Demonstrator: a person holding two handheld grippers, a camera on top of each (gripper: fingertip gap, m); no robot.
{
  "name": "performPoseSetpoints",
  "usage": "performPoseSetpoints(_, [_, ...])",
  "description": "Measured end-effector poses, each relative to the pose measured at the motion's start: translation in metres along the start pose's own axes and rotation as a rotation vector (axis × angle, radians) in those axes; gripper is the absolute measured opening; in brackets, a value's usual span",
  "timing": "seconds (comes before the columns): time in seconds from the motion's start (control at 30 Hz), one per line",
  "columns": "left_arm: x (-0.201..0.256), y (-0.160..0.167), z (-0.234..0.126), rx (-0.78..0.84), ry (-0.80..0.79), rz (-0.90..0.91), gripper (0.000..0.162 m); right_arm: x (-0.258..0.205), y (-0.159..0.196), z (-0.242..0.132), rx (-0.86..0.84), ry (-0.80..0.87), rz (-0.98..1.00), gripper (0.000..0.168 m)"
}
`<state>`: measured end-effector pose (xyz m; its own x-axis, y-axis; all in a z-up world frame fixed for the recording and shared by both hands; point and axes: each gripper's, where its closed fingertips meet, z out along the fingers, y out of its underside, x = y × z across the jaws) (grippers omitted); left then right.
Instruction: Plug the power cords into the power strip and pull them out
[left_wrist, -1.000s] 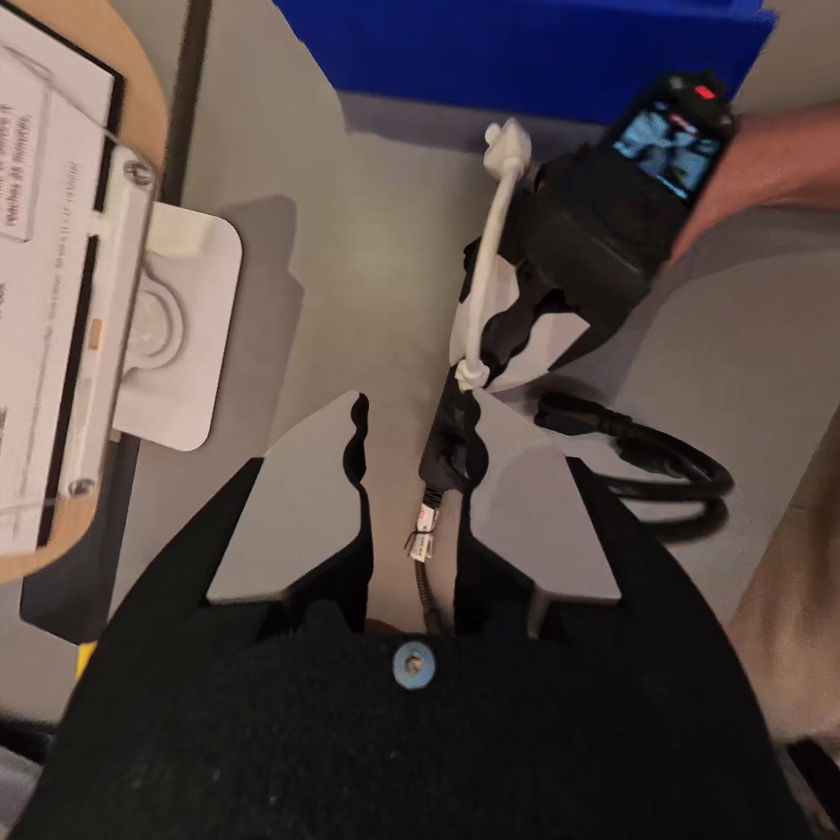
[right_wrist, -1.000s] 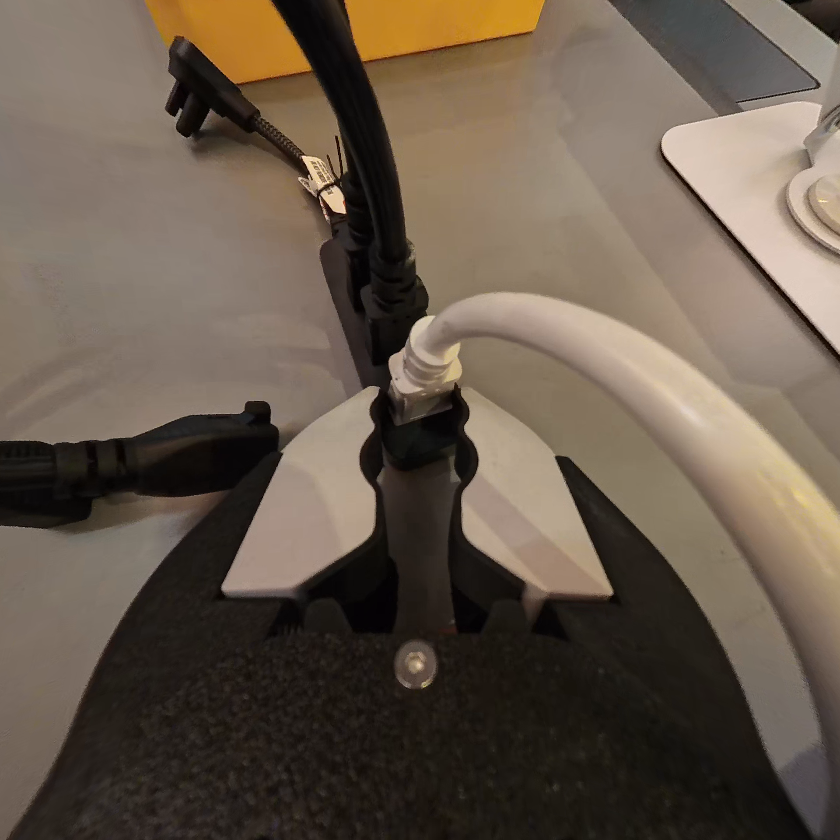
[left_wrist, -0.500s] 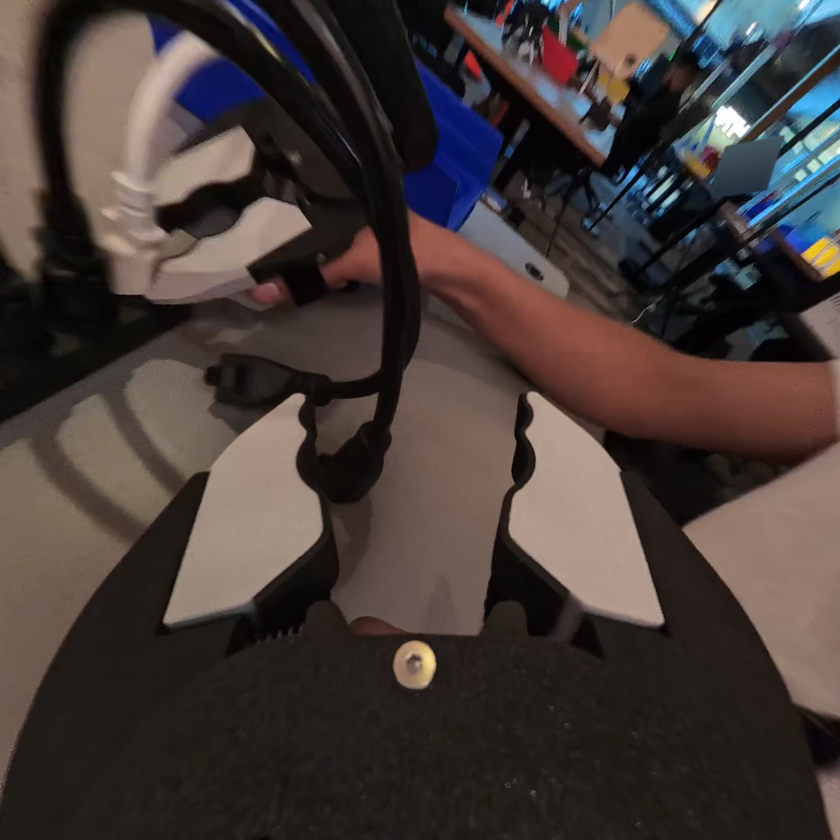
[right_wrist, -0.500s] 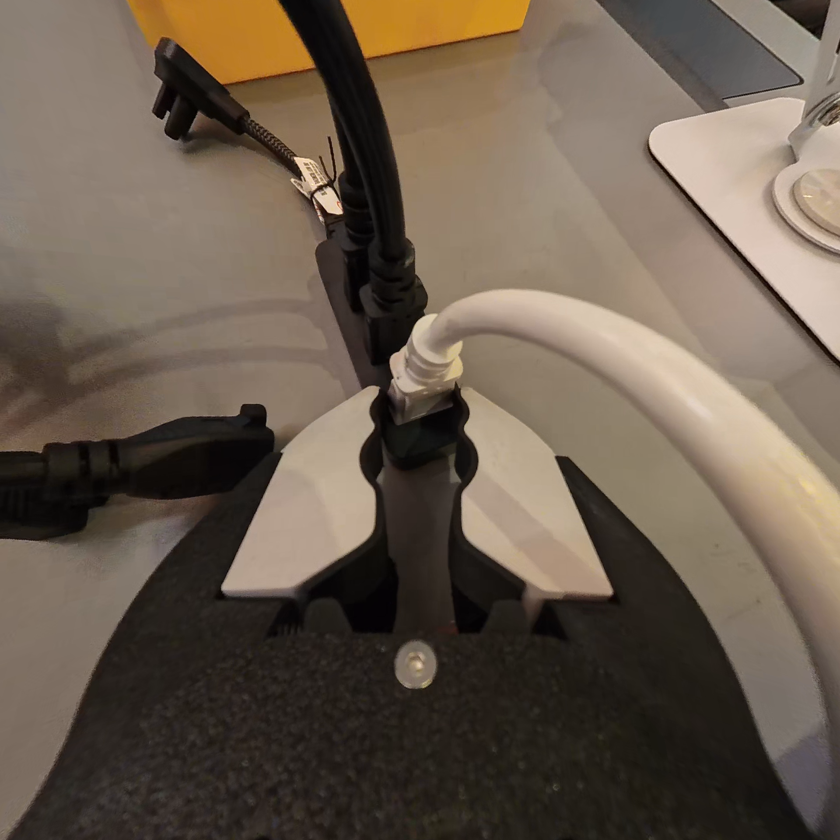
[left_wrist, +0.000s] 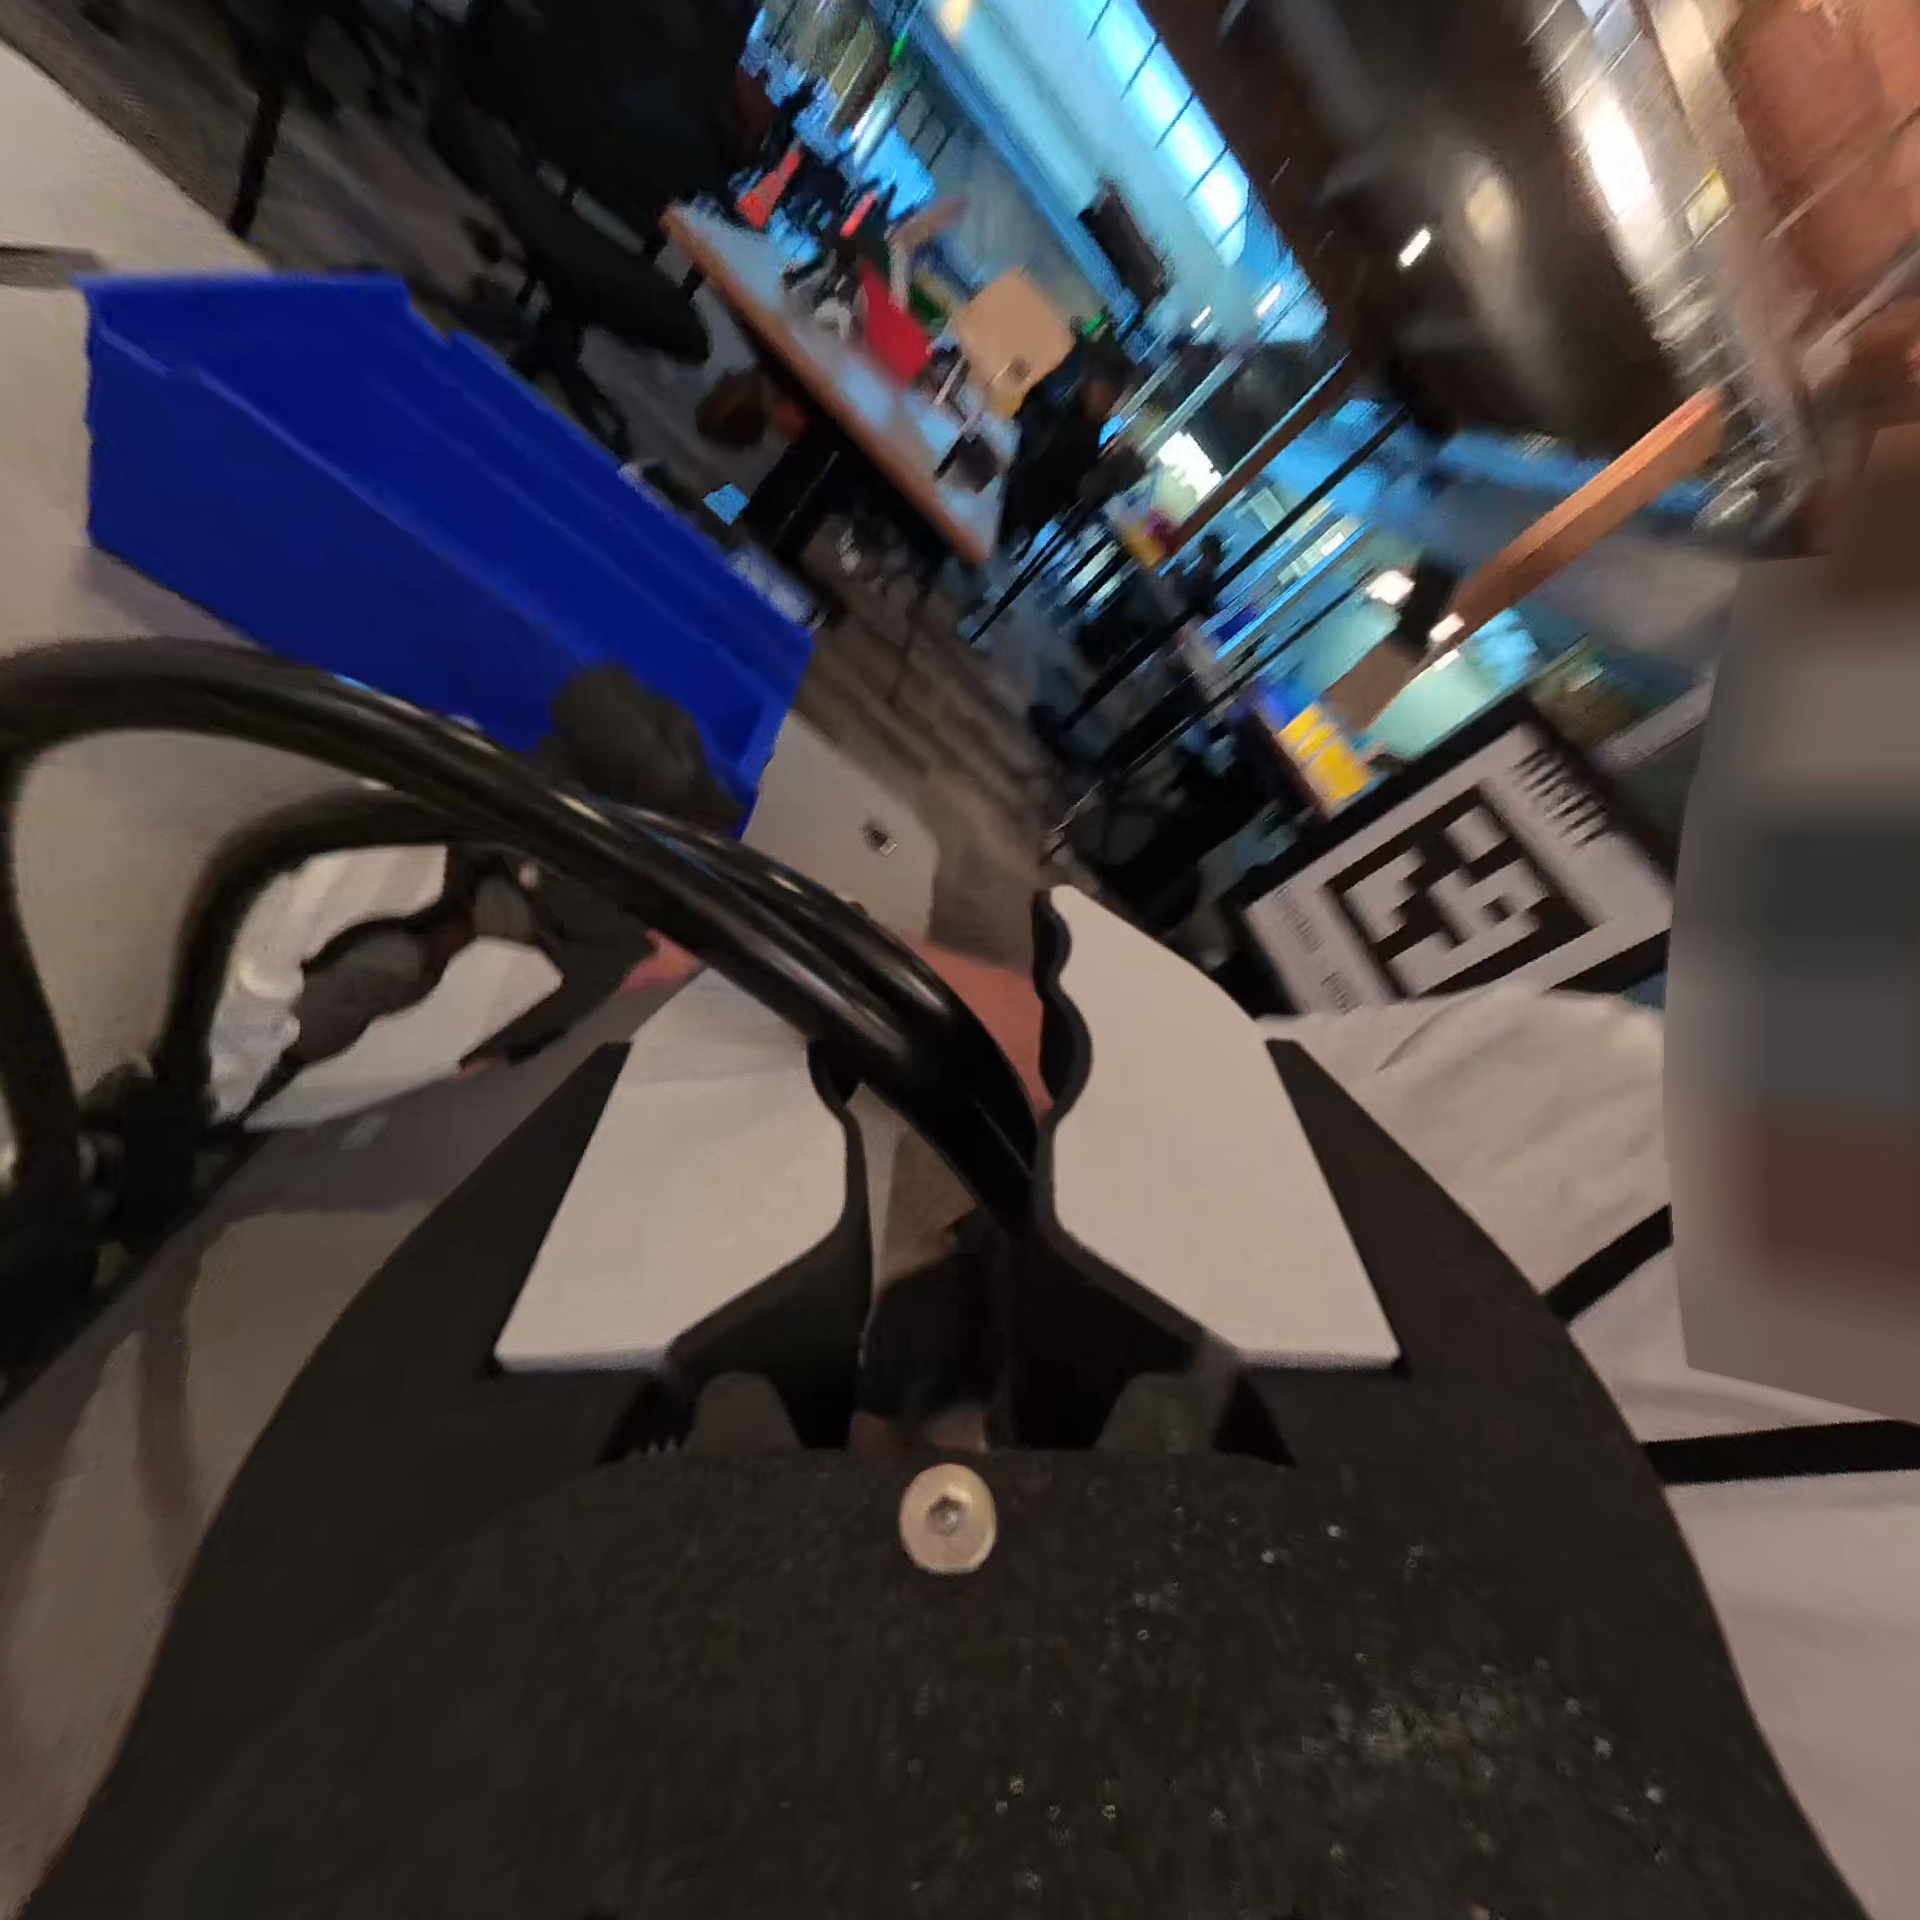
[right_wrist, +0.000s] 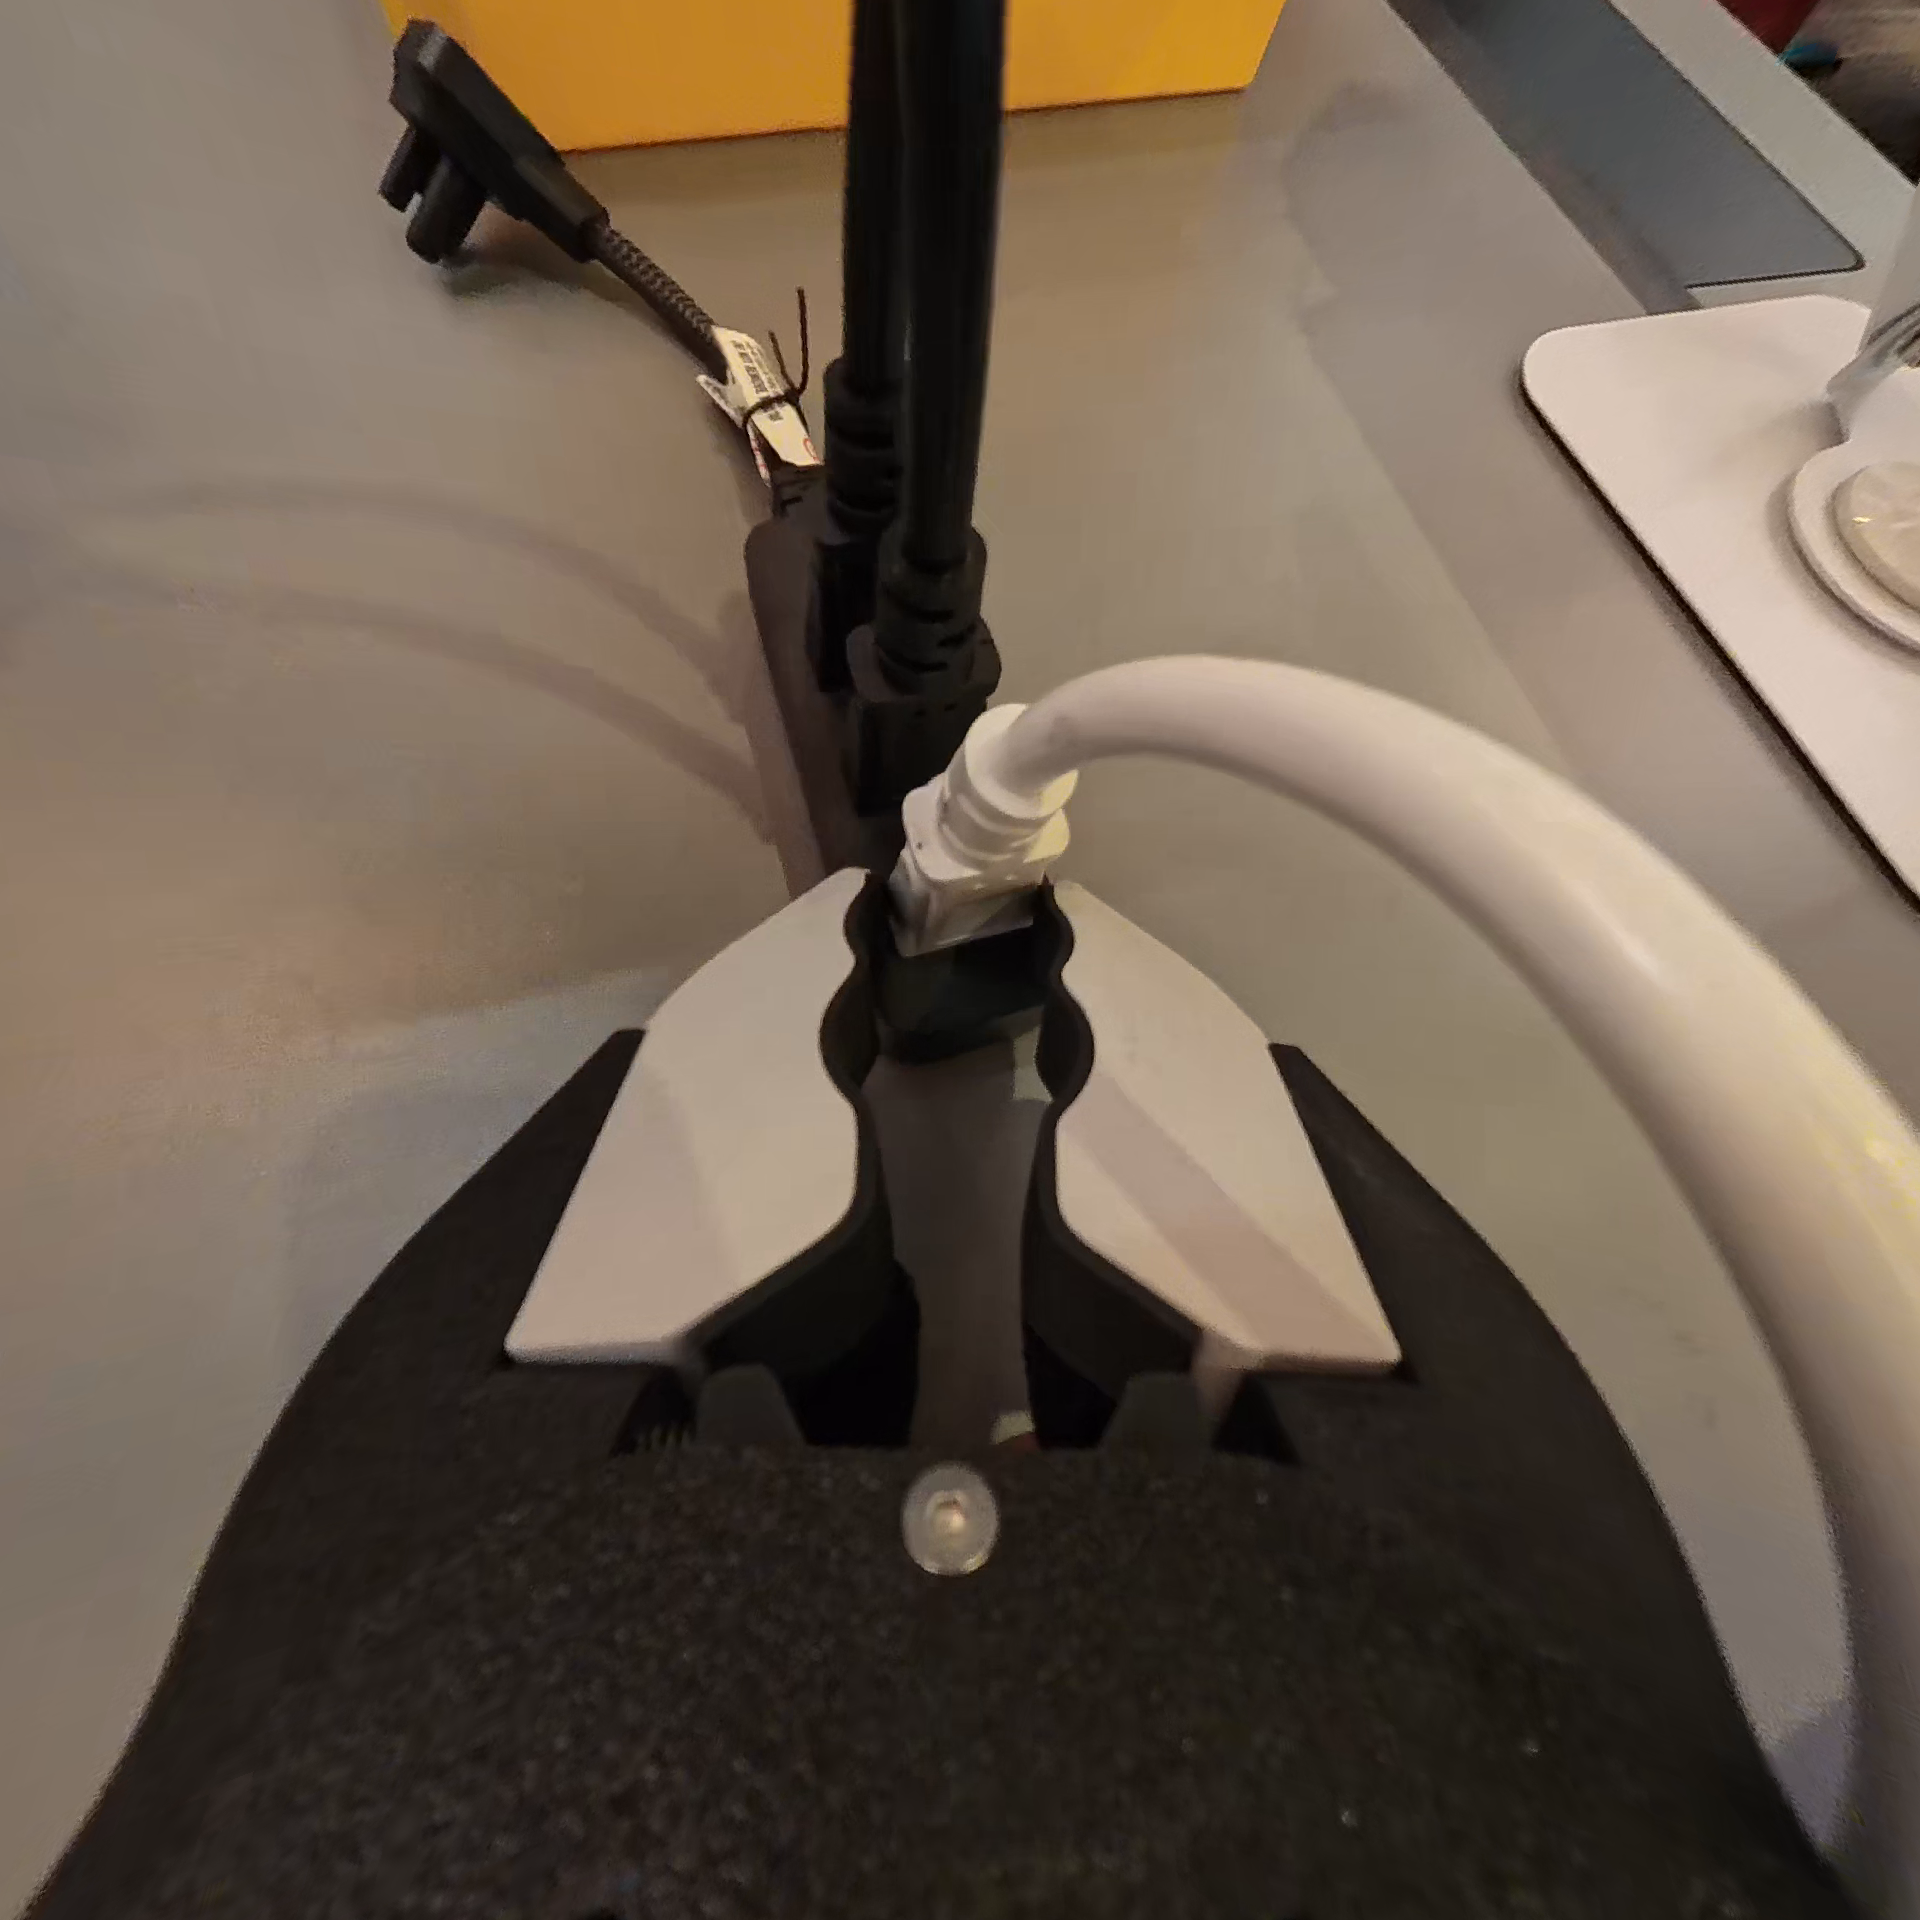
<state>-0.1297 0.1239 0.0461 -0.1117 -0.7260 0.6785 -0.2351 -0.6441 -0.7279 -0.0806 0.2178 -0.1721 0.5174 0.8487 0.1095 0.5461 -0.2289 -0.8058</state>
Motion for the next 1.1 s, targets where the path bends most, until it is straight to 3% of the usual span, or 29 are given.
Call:
performPoseSetpoints(0.13, [-0.035,-0.066,-0.012,0.098,-0.02,-0.075,0.032,0.0,0.0,0.0,0.002,0.008,-0.007,0.028])
performPoseSetpoints(0.37, [-0.105,-0.104,-0.036,0.075,-0.105,-0.225,0.025,0.0,-0.001,0.0,0.009,0.004,0.002,0.027])
performPoseSetpoints(0.43, [-0.129,-0.081,-0.053,-0.137,-0.224,-0.118,0.008,0.0,-0.001,0.0,0.009,0.001,0.003,0.027])
performPoseSetpoints(0.57, [-0.197,-0.03,-0.131,-0.695,-0.737,0.219,0.01,-0.001,0.0,0.0,-0.001,0.012,-0.025,0.027])
performPoseSetpoints(0.67, [-0.215,-0.016,-0.148,-0.952,-0.967,0.356,0.007,-0.001,-0.001,0.001,0.0,0.003,-0.008,0.027])
performPoseSetpoints(0.73, [-0.227,-0.018,-0.145,-1.037,-1.135,0.494,0.005,-0.001,-0.001,0.001,0.0,-0.004,0.001,0.026])
performPoseSetpoints(0.9, [-0.267,-0.01,-0.131,-0.81,-1.304,0.514,0.01,0.0,-0.001,0.0,-0.001,0.004,0.002,0.027])
performPoseSetpoints(1.0, [-0.285,-0.012,-0.127,-0.597,-1.32,0.482,0.009,0.0,-0.001,0.0,0.0,0.002,0.005,0.026])
performPoseSetpoints(1.1, [-0.289,-0.007,-0.125,-0.523,-1.374,0.497,0.016,0.001,-0.001,0.0,-0.001,0.005,0.007,0.026])
